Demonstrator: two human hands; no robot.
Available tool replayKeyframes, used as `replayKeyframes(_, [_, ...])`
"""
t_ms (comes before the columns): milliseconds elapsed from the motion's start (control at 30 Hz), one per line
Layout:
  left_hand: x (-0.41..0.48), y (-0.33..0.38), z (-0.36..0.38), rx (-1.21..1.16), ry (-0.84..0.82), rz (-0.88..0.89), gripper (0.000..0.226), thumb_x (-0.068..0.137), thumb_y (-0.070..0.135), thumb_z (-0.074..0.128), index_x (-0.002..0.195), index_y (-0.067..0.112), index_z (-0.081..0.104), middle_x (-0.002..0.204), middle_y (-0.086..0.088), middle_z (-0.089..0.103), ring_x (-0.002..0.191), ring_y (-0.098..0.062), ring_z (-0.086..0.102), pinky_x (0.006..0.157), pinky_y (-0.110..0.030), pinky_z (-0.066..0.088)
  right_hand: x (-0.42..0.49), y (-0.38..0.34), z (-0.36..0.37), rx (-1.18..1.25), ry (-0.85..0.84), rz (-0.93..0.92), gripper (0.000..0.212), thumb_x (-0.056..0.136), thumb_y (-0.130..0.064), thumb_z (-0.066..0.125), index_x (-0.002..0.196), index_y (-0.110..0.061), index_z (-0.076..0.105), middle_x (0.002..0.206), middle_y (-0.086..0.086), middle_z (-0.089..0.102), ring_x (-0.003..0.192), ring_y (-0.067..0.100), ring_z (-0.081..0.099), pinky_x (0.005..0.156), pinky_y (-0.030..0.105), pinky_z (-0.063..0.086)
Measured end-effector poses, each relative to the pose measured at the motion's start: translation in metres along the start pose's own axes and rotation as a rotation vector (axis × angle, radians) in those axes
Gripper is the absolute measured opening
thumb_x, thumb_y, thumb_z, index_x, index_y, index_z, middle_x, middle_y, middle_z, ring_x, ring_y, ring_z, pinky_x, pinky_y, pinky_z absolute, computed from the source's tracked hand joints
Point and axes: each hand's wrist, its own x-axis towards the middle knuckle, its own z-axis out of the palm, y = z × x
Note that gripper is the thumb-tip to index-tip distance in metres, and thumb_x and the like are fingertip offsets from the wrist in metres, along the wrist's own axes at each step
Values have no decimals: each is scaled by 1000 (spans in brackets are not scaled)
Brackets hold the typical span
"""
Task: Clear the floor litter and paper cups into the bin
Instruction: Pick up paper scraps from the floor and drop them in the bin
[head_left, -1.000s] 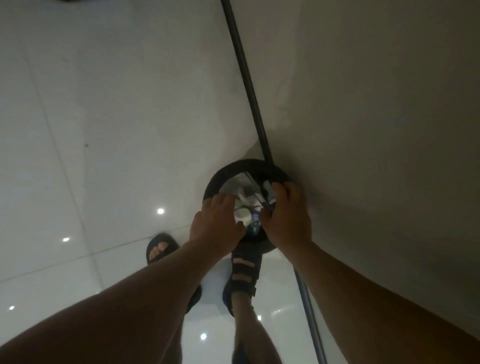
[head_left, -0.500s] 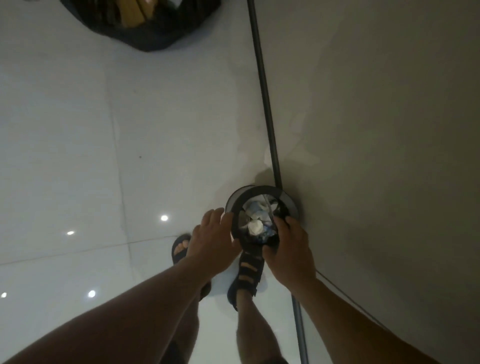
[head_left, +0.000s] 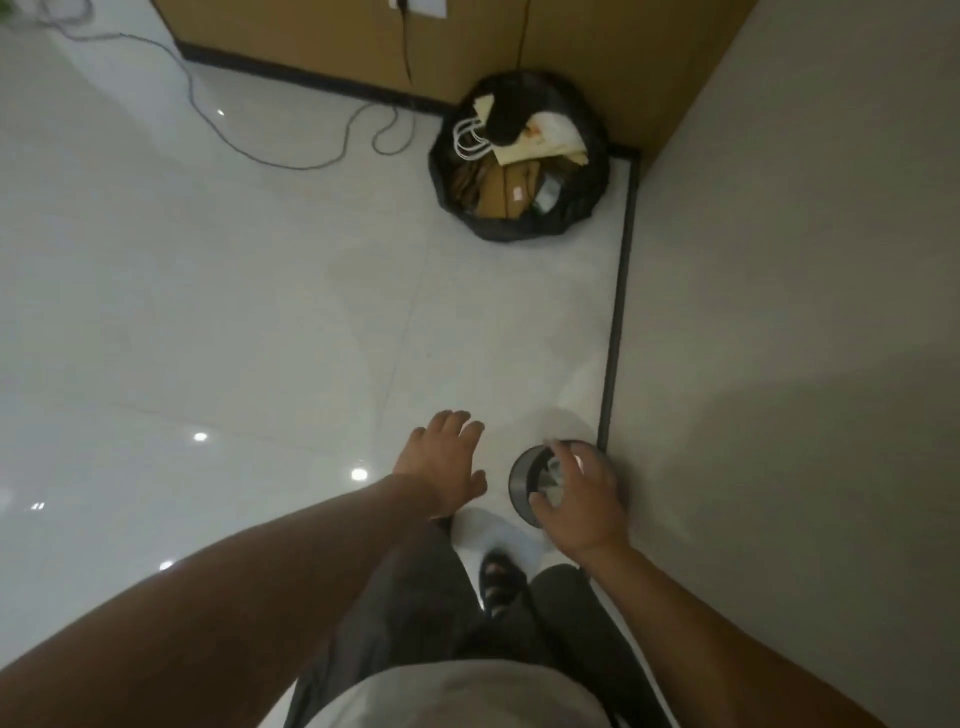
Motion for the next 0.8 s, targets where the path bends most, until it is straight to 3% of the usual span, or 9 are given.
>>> replayKeyframes(133, [-65, -4, -2, -59, 79, -168, 70, 88, 49, 50, 147, 21, 24, 155, -4, 22, 143, -25, 18, 111, -43, 28, -24, -39, -10, -121, -58, -220, 73, 89, -51, 58, 150, -36, 21, 159, -4, 17, 144, 23, 18, 110, 37, 34])
replayKeyframes(300, [-157, 4, 21, -189, 148, -442, 68, 87, 49, 50, 145, 21, 28, 153, -3, 26, 141, -24, 19, 110, -41, 28, -61, -68, -13, -285, -168, -446, 78, 90, -49, 55, 153, -34, 12, 159, -3, 11, 144, 23, 14, 107, 43, 37])
replayKeyframes(433, [-238, 6, 44, -269, 201, -654, 69, 87, 50, 48, 146, 20, 28, 154, -4, 24, 143, -24, 17, 111, -43, 27, -98, -95, -1, -440, -256, -646, 78, 91, -50, 52, 154, -33, 9, 161, -3, 6, 145, 24, 9, 110, 44, 32])
replayKeyframes(800, [-492, 16, 166, -552, 425, -1241, 70, 88, 53, 44, 146, 19, 27, 154, -3, 23, 142, -23, 16, 111, -42, 25, -277, -209, 103, -744, -423, -1231, 77, 90, -52, 52, 154, -33, 13, 160, -3, 9, 145, 22, 10, 111, 44, 31])
